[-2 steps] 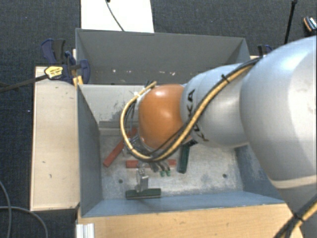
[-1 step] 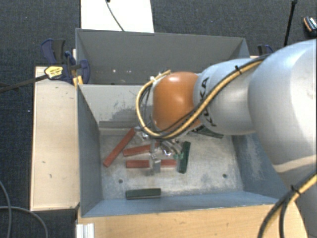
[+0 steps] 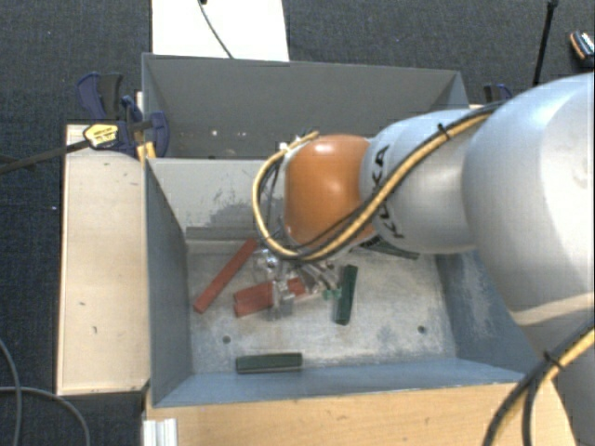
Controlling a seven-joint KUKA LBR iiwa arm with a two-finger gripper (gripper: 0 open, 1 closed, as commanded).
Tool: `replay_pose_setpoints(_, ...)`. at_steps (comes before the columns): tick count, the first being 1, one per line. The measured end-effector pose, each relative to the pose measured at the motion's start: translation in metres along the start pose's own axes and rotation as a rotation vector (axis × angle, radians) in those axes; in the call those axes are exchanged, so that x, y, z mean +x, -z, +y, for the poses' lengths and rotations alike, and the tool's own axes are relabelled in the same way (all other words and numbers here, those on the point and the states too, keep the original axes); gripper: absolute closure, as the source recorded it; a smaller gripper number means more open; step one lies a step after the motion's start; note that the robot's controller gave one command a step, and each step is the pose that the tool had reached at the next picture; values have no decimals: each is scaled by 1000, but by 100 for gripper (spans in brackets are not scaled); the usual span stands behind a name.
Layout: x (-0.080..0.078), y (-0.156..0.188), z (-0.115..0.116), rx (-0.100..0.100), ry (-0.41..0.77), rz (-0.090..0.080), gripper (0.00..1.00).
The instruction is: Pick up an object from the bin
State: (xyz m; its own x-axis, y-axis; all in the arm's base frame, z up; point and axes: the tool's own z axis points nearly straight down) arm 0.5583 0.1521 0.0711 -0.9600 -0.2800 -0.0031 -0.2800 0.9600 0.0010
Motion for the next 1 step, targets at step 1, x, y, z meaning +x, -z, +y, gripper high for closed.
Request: replay_pose_setpoints(1,-7,139,8,1,-11,-8,100)
